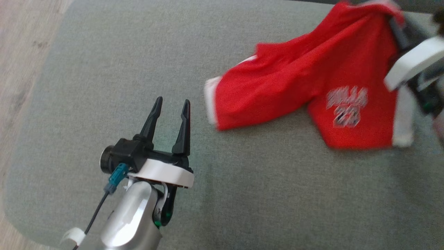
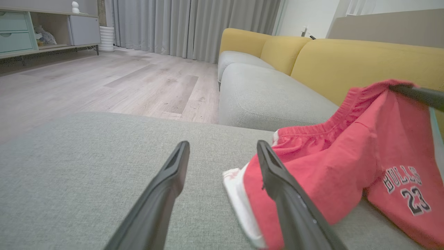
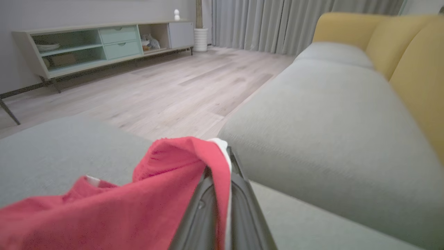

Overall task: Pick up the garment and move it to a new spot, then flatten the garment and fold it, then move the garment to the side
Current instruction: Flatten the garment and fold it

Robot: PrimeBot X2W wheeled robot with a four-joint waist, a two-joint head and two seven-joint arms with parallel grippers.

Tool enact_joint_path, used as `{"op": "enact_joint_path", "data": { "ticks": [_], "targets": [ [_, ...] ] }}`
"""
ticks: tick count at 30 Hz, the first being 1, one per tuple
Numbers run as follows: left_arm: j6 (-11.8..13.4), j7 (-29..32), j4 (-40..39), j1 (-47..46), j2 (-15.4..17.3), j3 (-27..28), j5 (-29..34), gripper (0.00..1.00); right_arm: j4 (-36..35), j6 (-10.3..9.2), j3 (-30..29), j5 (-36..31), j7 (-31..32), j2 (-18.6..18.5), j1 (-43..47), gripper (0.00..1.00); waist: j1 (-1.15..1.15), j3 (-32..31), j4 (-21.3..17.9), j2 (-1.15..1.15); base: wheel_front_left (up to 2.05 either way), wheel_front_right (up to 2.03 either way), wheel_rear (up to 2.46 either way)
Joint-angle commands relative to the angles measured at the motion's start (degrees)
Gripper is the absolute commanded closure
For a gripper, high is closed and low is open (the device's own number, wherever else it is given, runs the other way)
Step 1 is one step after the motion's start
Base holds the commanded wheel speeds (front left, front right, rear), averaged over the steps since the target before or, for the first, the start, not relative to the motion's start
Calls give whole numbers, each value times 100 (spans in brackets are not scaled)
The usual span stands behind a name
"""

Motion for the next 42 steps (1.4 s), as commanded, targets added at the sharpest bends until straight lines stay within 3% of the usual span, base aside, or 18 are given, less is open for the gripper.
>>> {"op": "enact_joint_path", "data": {
  "ticks": [1, 6, 12, 19, 28, 30, 34, 38, 42],
  "targets": [
    [-25, -30, -146, -82, 33, 232, 37, 0, -168, -4, -8, 13, -97, -168, -247, 100, -1, -71, -43, 0, 0, 0, 0],
    [-27, -30, -186, -40, 30, 209, -83, 0, -147, -4, -30, -205, -252, -441, -1006, 100, -1, -274, -66, 0, 0, 0, 0],
    [24, -30, -239, 50, 29, 247, -136, 0, -324, -4, -28, -535, -437, -234, -1572, 100, -1, -504, -52, 0, 0, 0, 0],
    [37, -30, -266, 138, 29, 221, -156, 0, -787, -4, 917, -816, -360, 422, -869, 100, -1, -547, -29, 0, 0, 0, 0],
    [36, -30, -174, 124, 28, 171, -159, 0, -634, -4, 2792, -504, -21, 1708, 784, 100, -1, -488, -111, 0, 0, 0, 0],
    [32, -30, -156, 118, 28, 175, -149, 0, -392, -4, 2999, -511, -97, 1890, 940, 0, -1, -488, -147, 0, 0, 0, 0],
    [33, -30, -147, 122, 28, 211, -125, 0, 14, -4, 3006, -346, -339, 2188, 1097, 0, -1, -502, -259, 0, 0, 0, 0],
    [24, -30, -132, 146, 28, 227, -113, 0, 195, -4, 2874, -276, -486, 2253, 1063, 0, -1, -551, -367, 0, 0, 0, 0],
    [25, -30, -131, 200, 28, 257, -117, 0, 227, -4, 2141, -219, -642, 2175, 1035, 0, -1, -709, -562, 0, 0, 0, 0]
  ]
}}
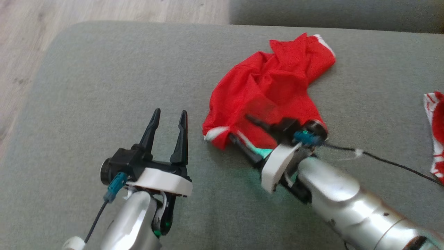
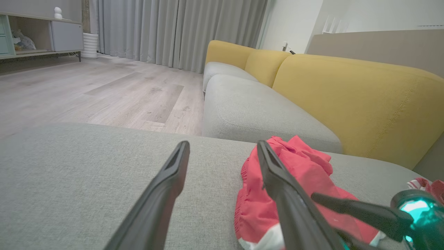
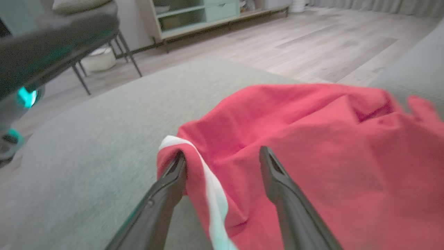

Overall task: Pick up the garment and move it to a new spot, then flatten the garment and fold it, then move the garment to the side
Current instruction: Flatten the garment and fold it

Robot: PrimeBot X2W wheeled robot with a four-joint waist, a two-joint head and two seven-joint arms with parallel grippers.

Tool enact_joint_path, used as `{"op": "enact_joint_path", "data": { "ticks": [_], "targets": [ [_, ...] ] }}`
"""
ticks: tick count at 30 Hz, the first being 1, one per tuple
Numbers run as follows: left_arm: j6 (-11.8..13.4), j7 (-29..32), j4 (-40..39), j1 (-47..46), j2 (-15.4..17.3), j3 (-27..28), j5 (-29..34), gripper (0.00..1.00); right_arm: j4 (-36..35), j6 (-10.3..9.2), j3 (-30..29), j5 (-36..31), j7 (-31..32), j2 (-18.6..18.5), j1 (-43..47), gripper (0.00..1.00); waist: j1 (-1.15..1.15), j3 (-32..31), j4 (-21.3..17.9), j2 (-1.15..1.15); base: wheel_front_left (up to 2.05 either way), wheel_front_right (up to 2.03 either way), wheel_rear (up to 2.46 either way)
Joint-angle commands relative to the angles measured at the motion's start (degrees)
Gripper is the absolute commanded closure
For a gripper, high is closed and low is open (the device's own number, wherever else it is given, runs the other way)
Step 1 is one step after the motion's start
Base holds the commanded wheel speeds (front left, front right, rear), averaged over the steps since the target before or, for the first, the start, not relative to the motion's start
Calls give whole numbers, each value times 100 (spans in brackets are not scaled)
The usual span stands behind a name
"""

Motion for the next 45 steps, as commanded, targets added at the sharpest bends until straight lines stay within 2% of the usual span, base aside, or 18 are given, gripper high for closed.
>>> {"op": "enact_joint_path", "data": {
  "ticks": [1, 7, 10, 14, 18, 22, 28, 35, 45],
  "targets": [
    [19, -30, -168, -37, 33, 215, -1, 0, -180, -4, -276, -15, -88, 5, -49, 0, 0, -99, -113, 0, 0, 0, 0],
    [8, -30, -192, 44, 33, 295, 41, 0, -803, -4, -1966, -537, -96, -332, 512, 0, 0, -247, -326, 0, 0, 0, 0],
    [6, -30, -209, 88, 33, 336, 59, 0, -1056, -4, -2932, -931, -97, -369, 1011, 0, 0, -299, -408, 0, 0, 0, 0],
    [-13, -30, -227, 145, 32, 359, 83, 0, -1445, -4, -4187, -1445, -97, -188, 1814, 0, 0, -321, -490, 0, 0, 0, 0],
    [-36, -30, -224, 185, 32, 362, 99, 0, -1732, -4, -4846, -1905, -98, 122, 2474, 0, 0, -282, -555, 0, 0, 0, 0],
    [-55, -30, -218, 185, 32, 378, 135, 0, -1970, -4, -5100, -2135, -98, 324, 2720, 0, 0, -227, -591, 0, 0, 0, 0],
    [-97, -30, -194, 123, 32, 339, 139, 0, -1984, -4, -5154, -2335, -11, 441, 2676, 0, 0, -136, -523, 0, 0, 0, 0],
    [-62, -30, -191, 9, 32, 226, 62, 0, -1580, -4, -5011, -2421, 362, 474, 2418, 0, 0, 49, -297, 0, 0, 0, 0],
    [-34, -30, -202, -76, 32, 197, 32, 0, -846, -4, -5050, -2600, 521, 481, 1965, 0, 0, 226, -61, 0, 0, 0, 0]
  ]
}}
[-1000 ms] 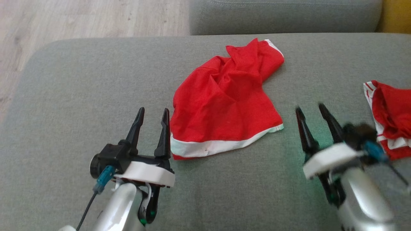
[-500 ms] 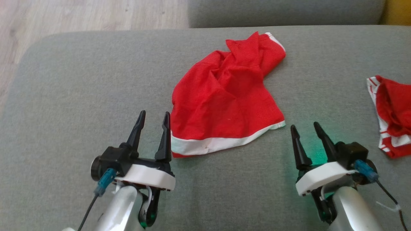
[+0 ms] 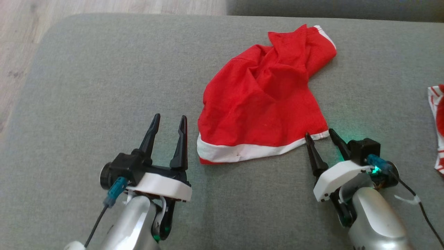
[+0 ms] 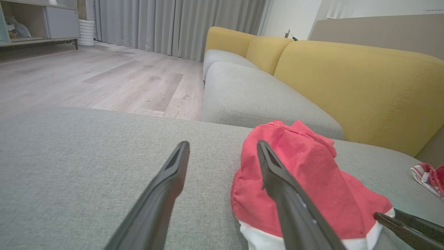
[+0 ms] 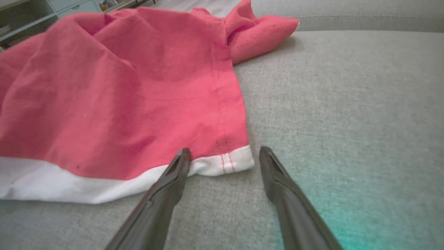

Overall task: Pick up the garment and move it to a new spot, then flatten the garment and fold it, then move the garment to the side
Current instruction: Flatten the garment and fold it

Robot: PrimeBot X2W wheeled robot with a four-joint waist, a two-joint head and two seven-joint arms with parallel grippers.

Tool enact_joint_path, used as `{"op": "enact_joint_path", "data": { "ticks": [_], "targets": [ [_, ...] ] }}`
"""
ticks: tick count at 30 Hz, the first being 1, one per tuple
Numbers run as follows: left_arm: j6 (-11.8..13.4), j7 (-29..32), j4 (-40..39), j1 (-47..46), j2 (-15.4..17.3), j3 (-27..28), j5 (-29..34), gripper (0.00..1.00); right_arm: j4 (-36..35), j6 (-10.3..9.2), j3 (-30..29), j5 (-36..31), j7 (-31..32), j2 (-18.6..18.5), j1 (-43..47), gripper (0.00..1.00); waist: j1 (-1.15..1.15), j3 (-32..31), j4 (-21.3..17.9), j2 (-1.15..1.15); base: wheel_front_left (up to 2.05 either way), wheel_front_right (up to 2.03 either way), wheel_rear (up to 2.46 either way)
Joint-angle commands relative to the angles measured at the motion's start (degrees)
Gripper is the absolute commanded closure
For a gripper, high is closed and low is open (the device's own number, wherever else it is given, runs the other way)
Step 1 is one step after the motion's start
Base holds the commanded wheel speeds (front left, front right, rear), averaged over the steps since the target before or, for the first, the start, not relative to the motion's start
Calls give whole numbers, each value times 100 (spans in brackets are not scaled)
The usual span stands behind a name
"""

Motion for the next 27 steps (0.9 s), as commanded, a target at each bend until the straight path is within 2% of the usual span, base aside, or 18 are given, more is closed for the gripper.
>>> {"op": "enact_joint_path", "data": {
  "ticks": [1, 2, 3, 4, 9, 18, 26, 27],
  "targets": [
    [21, -30, -171, -233, 29, 145, -53, 0, -75, -4, 101, -51, -1, 58, -163, 0, -1, 19, 21, 0, 0, 0, 0],
    [24, -30, -173, -238, 29, 145, -54, 0, 8, -4, 102, -68, -1, 58, -203, 14, -1, 26, 27, 0, 0, 0, 0],
    [27, -30, -174, -241, 29, 148, -54, 0, 78, -4, 101, -96, -21, 58, -245, 79, -1, 30, 26, 0, 0, 0, 0],
    [30, -30, -173, -241, 29, 155, -50, 0, 136, -4, 79, -138, -67, 59, -284, 100, -1, 28, 21, 0, 0, 0, 0],
    [41, -30, -141, -201, 29, 237, 11, 0, 278, -4, -354, -229, -326, 58, -345, 100, -1, -41, -105, 0, 0, 0, 0],
    [16, -30, -133, -115, 29, 311, 45, 0, -48, -4, -1766, -458, -508, -31, 223, 100, -1, -202, -468, 0, 0, 0, 0],
    [-14, -30, -75, -82, 29, 323, 77, 0, -284, -4, -2108, -684, -429, 44, 481, 100, -1, -245, -762, 0, 0, 0, 0],
    [-19, -30, -69, -82, 29, 334, 87, 0, -330, -4, -2090, -687, -445, 49, 469, 33, -1, -241, -799, 0, 0, 0, 0]
  ]
}}
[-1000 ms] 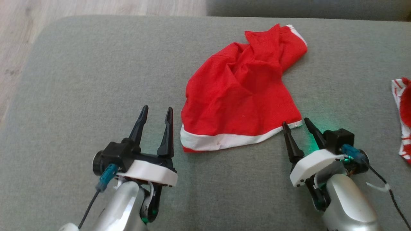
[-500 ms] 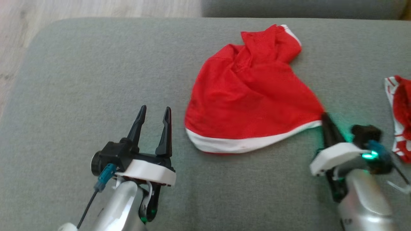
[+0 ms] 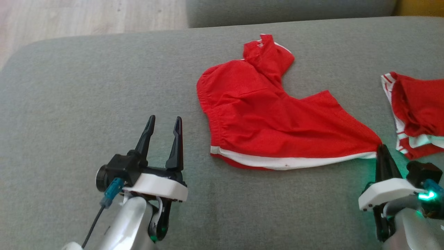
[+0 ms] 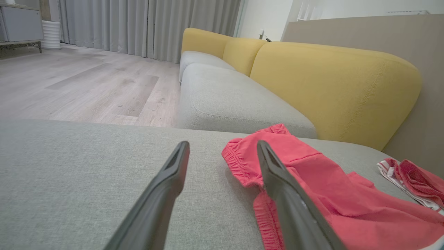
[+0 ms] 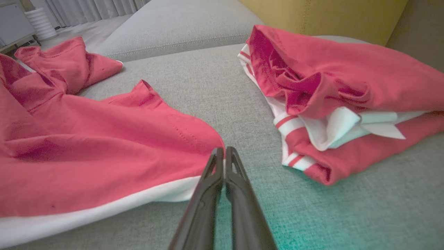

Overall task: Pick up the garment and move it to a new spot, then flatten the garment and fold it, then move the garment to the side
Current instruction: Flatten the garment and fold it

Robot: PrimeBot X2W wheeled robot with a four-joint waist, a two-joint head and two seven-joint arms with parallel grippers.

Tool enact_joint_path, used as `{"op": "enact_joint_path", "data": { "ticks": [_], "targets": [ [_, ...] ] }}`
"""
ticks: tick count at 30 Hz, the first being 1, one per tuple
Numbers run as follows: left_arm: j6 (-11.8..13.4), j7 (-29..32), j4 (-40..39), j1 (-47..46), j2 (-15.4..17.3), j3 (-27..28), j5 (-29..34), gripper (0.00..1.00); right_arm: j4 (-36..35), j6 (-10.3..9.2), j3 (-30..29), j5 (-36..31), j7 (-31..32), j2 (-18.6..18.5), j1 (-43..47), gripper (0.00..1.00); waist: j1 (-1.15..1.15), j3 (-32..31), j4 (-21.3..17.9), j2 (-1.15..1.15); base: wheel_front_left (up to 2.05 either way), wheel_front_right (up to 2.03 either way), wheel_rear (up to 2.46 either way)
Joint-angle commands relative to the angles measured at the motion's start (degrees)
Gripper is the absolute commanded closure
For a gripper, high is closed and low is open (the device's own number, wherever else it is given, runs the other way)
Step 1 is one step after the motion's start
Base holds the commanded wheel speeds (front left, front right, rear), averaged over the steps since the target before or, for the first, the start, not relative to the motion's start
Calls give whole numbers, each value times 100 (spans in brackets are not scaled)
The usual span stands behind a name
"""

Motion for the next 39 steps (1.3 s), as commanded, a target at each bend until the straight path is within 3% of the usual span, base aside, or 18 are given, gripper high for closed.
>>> {"op": "enact_joint_path", "data": {
  "ticks": [1, 12, 16, 17, 25, 39],
  "targets": [
    [-24, -30, -133, -109, 29, 208, 68, 0, -254, -5, 146, 1, -34, -4, -104, 0, 0, 6, -94, 0, 0, 0, 0],
    [-112, -30, -111, -112, 29, 214, 97, 0, -1484, -5, 1194, 884, -194, 2, 191, 0, 0, -11, -168, 0, 0, 0, 0],
    [-287, -30, 68, -87, 30, 45, 164, 0, -2014, -5, 1289, 945, -196, 2, 541, 0, 0, -16, -137, 0, 0, 0, 0],
    [-453, 14, 289, -119, 68, -193, 215, 0, -2125, -5, 1275, 965, -197, 2, 638, 0, 0, -6, -127, 0, 0, 0, 0],
    [-676, 555, 904, -545, 388, -966, 159, 0, -2252, -5, 1252, 979, -198, 2, 660, 0, 0, 150, -188, 0, 0, 0, 0],
    [-691, 484, 1156, -1090, 661, -1791, -419, 0, -2138, -5, 1228, 1024, -198, 3, 569, 0, 0, 356, -416, 0, 0, 0, 0]
  ]
}}
